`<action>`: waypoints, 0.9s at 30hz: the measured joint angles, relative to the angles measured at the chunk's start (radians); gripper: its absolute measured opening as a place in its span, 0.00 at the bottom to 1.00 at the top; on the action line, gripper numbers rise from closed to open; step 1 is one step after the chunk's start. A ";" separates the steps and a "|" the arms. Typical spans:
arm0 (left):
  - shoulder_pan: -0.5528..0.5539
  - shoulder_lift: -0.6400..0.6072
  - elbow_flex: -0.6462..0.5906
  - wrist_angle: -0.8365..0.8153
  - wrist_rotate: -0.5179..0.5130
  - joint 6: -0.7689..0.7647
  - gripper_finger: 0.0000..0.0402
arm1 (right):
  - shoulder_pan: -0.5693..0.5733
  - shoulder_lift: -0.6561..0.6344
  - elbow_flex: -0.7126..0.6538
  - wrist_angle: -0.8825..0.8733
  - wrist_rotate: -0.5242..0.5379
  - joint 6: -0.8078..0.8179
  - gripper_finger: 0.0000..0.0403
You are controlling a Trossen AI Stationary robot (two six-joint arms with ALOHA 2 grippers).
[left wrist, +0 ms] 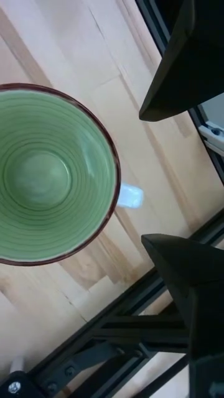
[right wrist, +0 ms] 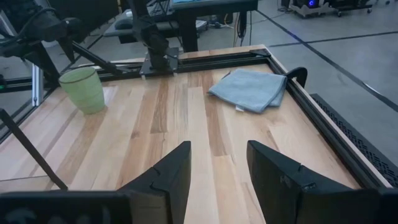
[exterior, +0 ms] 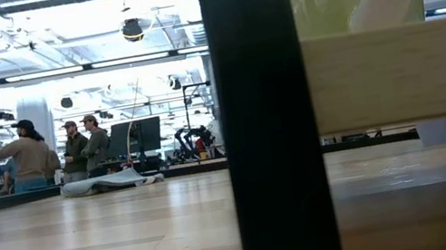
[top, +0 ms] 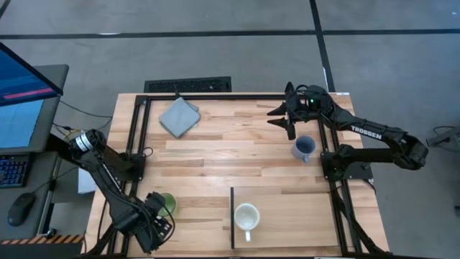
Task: Stack small to large cups/mugs on shelf
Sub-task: Put the green cup on the table
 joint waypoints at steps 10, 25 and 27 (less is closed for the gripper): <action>0.000 -0.001 0.000 0.001 -0.012 0.013 0.76 | 0.000 0.000 0.000 0.000 0.000 0.000 0.44; 0.000 -0.001 -0.001 -0.037 0.008 -0.011 0.76 | 0.000 0.000 0.000 0.000 0.000 0.000 0.44; -0.002 -0.001 -0.001 -0.049 0.006 -0.001 0.76 | 0.000 0.000 0.000 0.000 0.000 0.000 0.44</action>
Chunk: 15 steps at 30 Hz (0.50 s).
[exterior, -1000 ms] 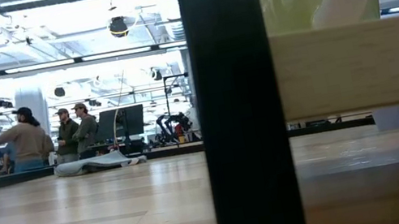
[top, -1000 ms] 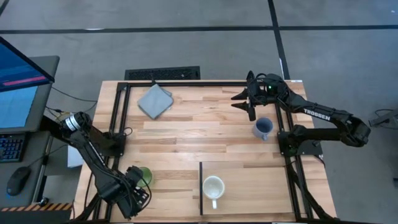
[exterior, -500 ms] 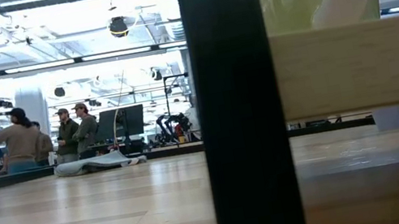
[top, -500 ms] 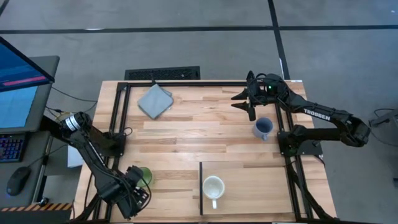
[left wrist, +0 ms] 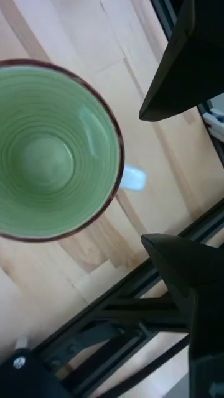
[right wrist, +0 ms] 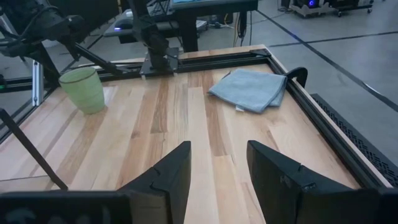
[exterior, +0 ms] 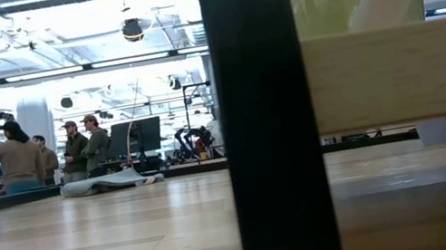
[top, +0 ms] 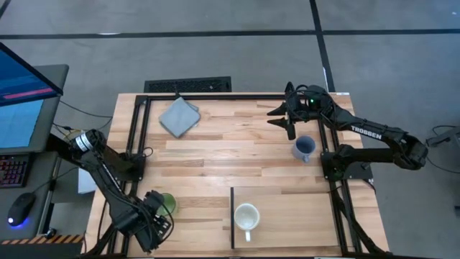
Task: Stack small to large cups/mugs on shelf
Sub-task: Put the green cup on the table
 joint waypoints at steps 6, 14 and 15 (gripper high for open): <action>-0.001 0.000 0.000 0.017 -0.055 -0.006 0.76 | 0.000 0.000 0.000 -0.001 0.000 0.010 0.44; -0.011 0.009 0.000 0.039 -0.053 -0.049 0.76 | 0.000 0.000 0.000 -0.017 0.000 0.009 0.44; -0.012 0.018 0.000 0.039 -0.048 -0.049 0.76 | 0.000 0.000 0.000 -0.020 0.000 0.009 0.44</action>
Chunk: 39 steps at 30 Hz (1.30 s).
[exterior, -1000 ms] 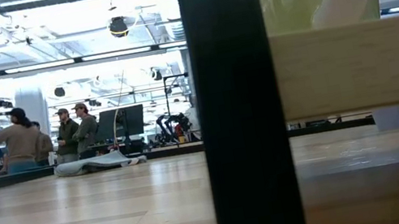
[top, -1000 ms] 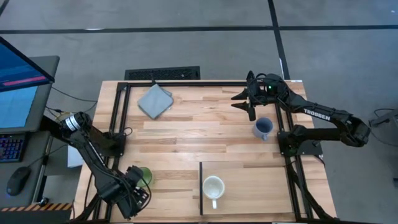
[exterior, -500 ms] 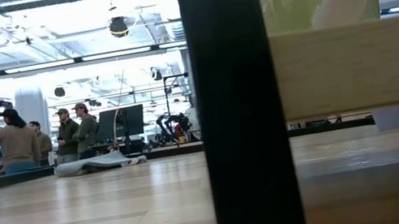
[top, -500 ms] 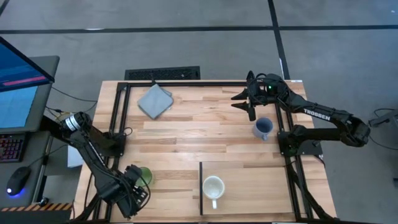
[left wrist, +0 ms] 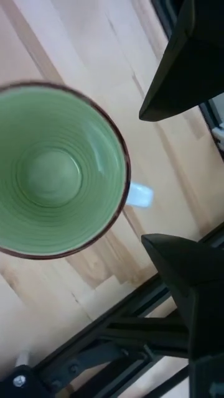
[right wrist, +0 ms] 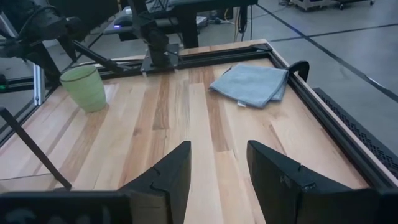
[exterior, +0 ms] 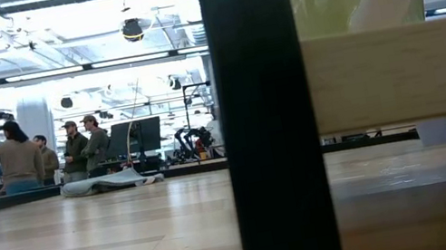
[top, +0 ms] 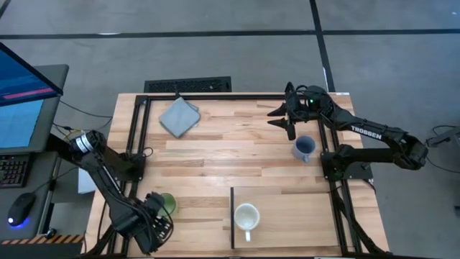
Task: Stack small to large cups/mugs on shelf
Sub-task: Put the green cup on the table
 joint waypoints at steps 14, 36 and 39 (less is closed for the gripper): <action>-0.001 0.101 0.000 0.007 0.067 0.077 0.76 | 0.010 0.000 0.000 -0.004 0.000 -0.001 0.44; 0.015 0.114 0.000 -0.040 0.022 0.009 0.76 | 0.067 0.000 0.000 -0.002 0.000 -0.001 0.44; 0.015 0.114 0.000 -0.039 0.021 0.008 0.76 | 0.067 0.000 0.000 -0.002 0.000 -0.001 0.44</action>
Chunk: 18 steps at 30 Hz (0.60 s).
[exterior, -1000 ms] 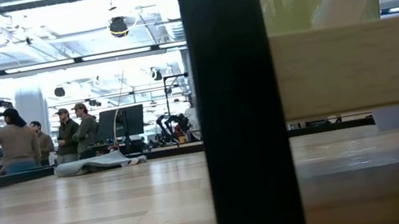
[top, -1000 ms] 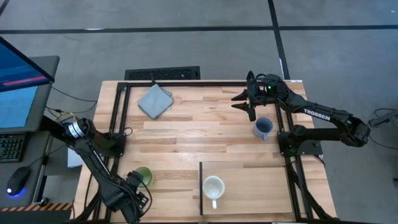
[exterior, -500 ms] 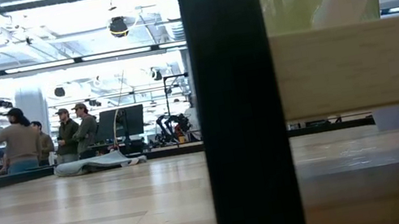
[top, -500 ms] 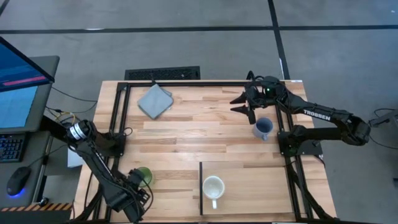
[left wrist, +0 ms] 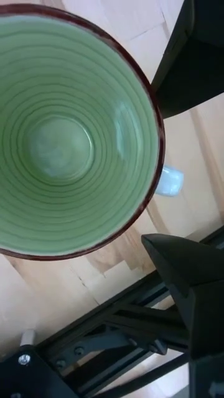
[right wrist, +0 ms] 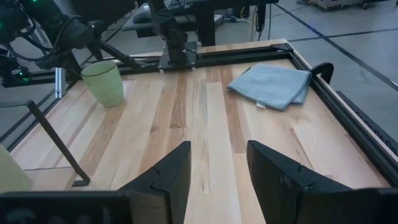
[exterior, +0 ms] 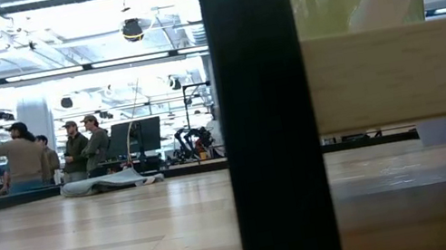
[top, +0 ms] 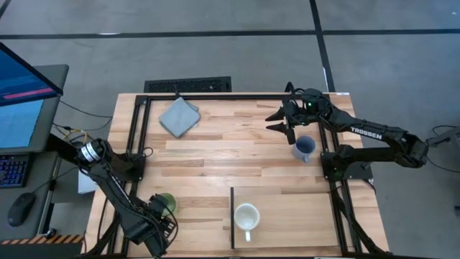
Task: Stack small to large cups/mugs on shelf
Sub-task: Put the green cup on the table
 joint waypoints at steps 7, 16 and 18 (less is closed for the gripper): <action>0.000 0.000 -0.041 0.054 0.003 0.001 0.76 | 0.000 0.000 0.000 0.000 0.000 0.000 0.44; 0.000 0.000 -0.042 0.048 0.000 0.018 0.73 | 0.000 0.000 0.000 0.000 0.000 0.000 0.44; 0.000 0.000 -0.042 0.047 0.000 0.018 0.68 | 0.000 0.000 0.000 0.000 0.000 0.000 0.44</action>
